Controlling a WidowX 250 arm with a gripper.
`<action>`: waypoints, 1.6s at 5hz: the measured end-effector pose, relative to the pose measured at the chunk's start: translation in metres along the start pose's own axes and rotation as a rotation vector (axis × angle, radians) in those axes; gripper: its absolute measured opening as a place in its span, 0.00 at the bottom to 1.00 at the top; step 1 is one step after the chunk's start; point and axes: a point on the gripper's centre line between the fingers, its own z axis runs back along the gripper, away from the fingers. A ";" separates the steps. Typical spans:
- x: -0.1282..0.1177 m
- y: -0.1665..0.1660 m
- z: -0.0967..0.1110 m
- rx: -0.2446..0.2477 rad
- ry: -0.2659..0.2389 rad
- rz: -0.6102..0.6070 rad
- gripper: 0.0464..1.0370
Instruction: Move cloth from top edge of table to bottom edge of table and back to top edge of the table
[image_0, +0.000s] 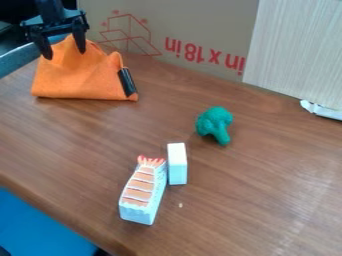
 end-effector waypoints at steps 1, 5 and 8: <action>-0.007 0.000 -0.015 0.014 -0.005 -0.007 0.96; -0.040 0.001 -0.032 -0.001 -0.054 -0.054 0.96; -0.104 0.019 -0.016 -0.039 -0.018 -0.173 0.96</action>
